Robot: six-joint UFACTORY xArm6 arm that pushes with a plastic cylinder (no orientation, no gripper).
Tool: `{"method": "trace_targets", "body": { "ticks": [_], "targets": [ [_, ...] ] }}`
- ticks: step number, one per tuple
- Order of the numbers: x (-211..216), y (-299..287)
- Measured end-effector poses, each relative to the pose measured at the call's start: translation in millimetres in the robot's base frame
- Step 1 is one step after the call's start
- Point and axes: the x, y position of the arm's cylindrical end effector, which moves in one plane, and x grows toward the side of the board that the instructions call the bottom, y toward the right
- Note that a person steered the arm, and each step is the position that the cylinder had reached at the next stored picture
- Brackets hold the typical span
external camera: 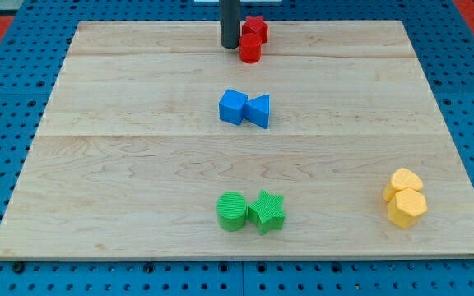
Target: Move the blue cube closer to the red circle
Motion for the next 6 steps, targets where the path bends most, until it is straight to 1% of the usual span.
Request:
{"method": "trace_targets", "body": {
  "ticks": [1,2,3,4,5,6],
  "targets": [
    [31.7,-36.8],
    [102.8,-55.7],
    [174.6,-63.4],
    [217.8,-40.0],
    [199.0,-4.5],
    [151.5,-0.5]
  ]
}}
